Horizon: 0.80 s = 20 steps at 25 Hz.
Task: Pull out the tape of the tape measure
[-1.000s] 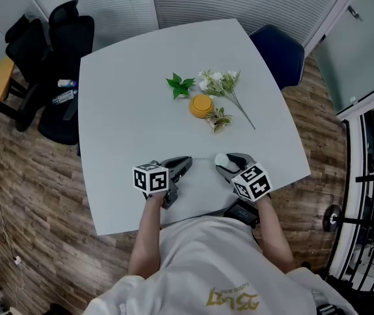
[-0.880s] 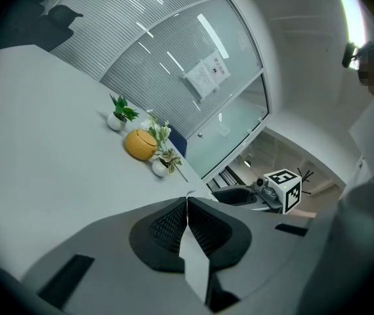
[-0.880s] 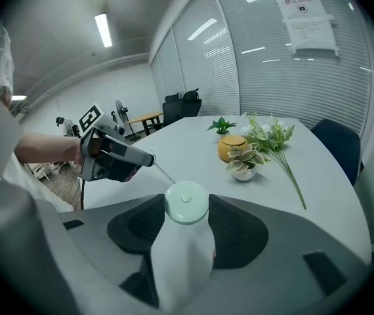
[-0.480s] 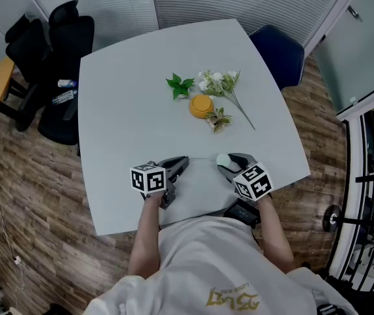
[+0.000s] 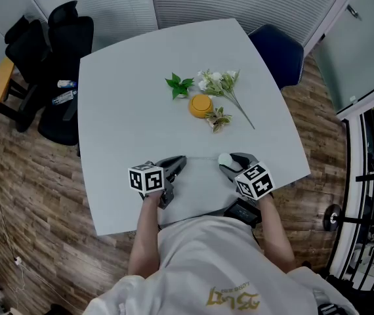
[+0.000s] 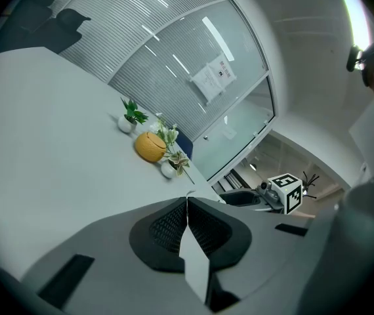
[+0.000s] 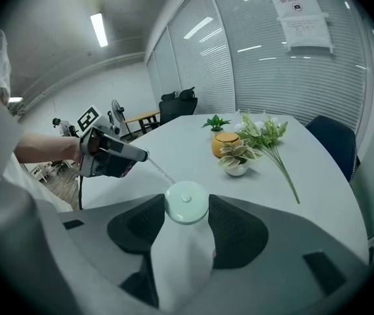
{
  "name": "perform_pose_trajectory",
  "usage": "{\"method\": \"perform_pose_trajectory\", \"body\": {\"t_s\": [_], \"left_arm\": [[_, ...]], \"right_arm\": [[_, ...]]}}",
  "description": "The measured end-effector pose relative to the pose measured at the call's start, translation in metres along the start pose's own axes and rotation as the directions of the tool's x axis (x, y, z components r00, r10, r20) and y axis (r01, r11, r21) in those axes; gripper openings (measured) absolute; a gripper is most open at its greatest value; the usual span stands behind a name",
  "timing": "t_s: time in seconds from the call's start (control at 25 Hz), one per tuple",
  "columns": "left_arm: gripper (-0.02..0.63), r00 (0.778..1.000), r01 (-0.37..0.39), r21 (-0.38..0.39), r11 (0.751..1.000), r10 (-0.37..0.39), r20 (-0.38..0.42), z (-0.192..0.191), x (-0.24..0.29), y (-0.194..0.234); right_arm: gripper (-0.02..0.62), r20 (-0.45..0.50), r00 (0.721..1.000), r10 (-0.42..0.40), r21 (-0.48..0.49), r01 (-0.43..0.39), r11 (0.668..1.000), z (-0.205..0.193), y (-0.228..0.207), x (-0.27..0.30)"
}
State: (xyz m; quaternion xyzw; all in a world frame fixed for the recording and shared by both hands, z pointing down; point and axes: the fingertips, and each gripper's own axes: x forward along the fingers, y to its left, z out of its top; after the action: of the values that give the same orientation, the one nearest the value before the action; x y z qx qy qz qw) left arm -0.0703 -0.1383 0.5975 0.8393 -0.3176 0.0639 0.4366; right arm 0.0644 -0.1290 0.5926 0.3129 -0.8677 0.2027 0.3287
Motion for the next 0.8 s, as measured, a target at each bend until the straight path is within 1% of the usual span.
{"method": "perform_pose_trajectory", "body": {"t_s": [0.36,0.8], "left_arm": [[0.009,0.999,-0.028,-0.016,0.999,0.028,0.015,0.003,-0.007,0.01],[0.009,0.999,-0.038,-0.026,0.999,0.039,0.02,0.001,-0.008,0.015]], "right_arm": [[0.225,-0.003,1.0,-0.007,0.01,0.007,1.0,-0.002,-0.005,-0.002],[0.225,-0.005,1.0,-0.009,0.013,0.009,1.0,-0.005,-0.01,-0.003]]}}
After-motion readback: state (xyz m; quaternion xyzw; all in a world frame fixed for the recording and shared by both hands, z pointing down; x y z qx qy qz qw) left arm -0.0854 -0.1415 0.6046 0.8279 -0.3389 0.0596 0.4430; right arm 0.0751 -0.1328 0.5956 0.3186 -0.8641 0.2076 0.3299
